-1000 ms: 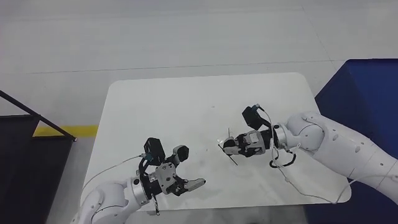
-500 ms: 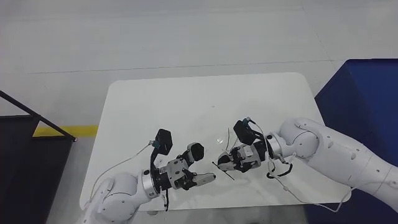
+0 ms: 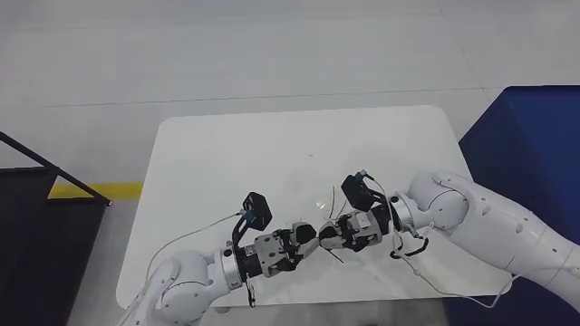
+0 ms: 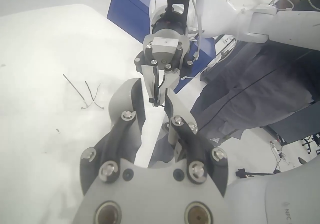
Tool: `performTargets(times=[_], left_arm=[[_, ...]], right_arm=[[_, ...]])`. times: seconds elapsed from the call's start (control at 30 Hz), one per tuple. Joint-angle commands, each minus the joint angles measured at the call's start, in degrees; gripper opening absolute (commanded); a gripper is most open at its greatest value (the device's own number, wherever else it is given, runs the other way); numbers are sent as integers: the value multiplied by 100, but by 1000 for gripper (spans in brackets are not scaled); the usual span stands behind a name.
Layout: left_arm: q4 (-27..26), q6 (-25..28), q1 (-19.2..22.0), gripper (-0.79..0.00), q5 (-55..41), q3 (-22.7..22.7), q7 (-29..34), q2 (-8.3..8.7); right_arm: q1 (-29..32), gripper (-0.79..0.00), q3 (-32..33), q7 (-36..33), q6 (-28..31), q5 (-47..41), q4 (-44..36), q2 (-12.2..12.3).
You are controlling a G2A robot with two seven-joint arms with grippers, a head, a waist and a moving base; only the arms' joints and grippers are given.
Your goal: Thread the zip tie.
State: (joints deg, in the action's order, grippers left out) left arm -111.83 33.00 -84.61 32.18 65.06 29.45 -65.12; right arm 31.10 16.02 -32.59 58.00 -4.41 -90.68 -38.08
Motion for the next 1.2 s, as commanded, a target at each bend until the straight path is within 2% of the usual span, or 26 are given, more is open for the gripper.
performTargets(times=[0.0,0.43,0.47,0.5,0.67,0.77,1.07,1.13,1.17], left_arm=[[-16,13,-17,-785,-1,10,-2,10],[-26,21,-41,-785,37,7,-34,55],[-21,12,-48,-785,35,26,-70,59],[-18,7,-60,-785,25,48,-99,63],[-9,139,-189,-785,-454,256,-544,81],[23,311,-251,-785,-739,337,-700,92],[-103,289,-256,-785,-623,215,-876,82],[-102,303,-250,-785,-621,171,-870,81],[-101,318,-250,-785,-637,150,-862,81]], right_arm=[[38,-785,51,-25,0,3,9,-7],[210,-785,375,-235,0,-149,35,-60],[230,-342,413,-209,0,-209,52,-59],[232,0,483,-152,0,-267,72,-54],[449,0,896,221,0,-149,79,45],[632,0,1052,176,0,35,-76,116],[982,-9,1242,231,0,139,-429,94],[1019,-311,1296,243,0,102,-470,78],[1034,-372,1338,250,0,112,-460,74]])
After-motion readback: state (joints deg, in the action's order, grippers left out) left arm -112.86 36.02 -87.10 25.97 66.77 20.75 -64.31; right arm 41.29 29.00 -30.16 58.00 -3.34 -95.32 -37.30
